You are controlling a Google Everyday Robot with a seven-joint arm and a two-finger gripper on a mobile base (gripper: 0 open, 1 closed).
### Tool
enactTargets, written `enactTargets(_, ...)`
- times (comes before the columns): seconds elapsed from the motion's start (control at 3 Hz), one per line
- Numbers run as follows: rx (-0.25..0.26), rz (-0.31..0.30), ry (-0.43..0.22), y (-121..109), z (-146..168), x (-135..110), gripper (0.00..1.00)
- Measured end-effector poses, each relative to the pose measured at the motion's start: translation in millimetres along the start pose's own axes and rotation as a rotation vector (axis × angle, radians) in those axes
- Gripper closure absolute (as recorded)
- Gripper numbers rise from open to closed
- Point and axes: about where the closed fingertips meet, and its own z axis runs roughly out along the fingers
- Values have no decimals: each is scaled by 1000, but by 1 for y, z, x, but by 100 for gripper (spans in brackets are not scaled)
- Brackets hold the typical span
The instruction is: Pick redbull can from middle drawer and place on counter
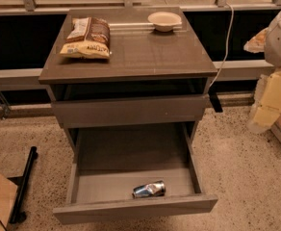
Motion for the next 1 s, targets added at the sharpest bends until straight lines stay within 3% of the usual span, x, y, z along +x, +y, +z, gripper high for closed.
enactTargets(0.33,0,0,0,0,0,0,0)
enactTargets(0.67,-20,-23,-25,6,23,-3,0)
enactTargets(1.0,-41,-43,-84,10,65,-8,0)
